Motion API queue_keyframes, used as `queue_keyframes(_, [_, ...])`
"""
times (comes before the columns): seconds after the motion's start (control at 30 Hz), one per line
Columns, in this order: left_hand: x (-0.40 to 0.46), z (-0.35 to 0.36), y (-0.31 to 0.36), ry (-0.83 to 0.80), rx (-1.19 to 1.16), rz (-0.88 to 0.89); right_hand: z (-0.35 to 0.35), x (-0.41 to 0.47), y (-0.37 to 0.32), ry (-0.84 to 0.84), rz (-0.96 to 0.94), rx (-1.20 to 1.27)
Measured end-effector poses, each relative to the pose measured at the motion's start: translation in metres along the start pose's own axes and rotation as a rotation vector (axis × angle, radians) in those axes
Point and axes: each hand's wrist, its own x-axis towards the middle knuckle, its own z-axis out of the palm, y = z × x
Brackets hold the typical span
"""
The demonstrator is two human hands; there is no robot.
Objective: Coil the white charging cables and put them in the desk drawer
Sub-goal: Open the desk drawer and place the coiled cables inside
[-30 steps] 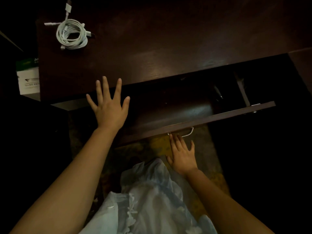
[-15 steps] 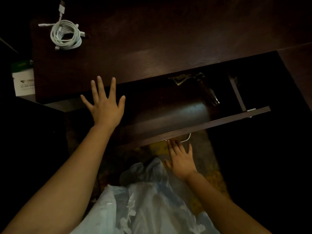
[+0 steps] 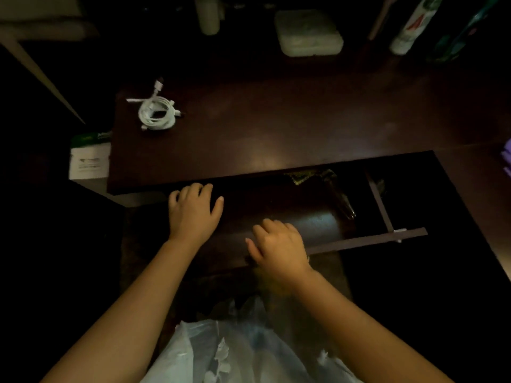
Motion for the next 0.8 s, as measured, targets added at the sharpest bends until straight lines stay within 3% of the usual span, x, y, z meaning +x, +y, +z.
queue_keyframes(0.3, [0.002,-0.059,-0.036,0.159,0.078,-0.042,-0.034,0.103,-0.023,0.009,-0.145,-0.071])
queue_keyframes(0.47, [0.018,-0.064,-0.059,0.142,0.075,-0.121,-0.033,0.153,-0.042,-0.01,-0.191,-0.045])
queue_keyframes(0.8, [0.13,-0.065,-0.13,0.14,0.018,-0.173,-0.018,0.294,-0.064,-0.061,-0.081,0.001])
